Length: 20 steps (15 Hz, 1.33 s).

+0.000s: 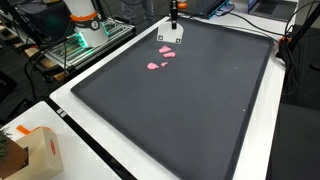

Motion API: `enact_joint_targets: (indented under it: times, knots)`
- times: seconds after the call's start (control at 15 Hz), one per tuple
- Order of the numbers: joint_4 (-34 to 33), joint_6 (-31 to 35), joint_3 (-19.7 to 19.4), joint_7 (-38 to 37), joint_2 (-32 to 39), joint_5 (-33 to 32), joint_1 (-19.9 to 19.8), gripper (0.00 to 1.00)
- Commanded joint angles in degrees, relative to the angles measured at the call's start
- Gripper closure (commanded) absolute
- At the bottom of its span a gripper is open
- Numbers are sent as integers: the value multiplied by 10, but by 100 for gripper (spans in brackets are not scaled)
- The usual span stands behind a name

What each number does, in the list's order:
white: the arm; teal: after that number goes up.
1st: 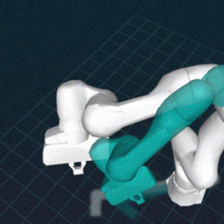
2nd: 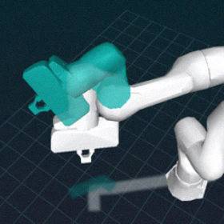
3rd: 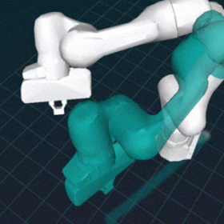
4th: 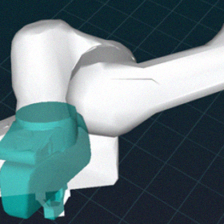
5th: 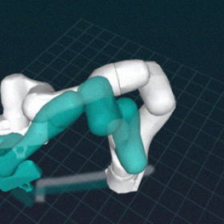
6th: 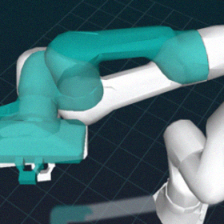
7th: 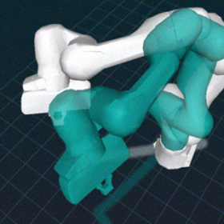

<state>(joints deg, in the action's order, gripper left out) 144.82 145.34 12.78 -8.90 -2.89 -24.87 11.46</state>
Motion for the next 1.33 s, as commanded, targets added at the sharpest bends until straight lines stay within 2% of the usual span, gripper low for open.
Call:
enact_joint_targets:
  times: [0.0, 0.87, 1.27]
  knots:
    - [25, 16, 8, -33, -12, -32, 2, 99]
    - [43, 8, 13, -30, -10, -1, 8, 99]
    - [38, 8, 6, -13, -10, 46, 5, 99]
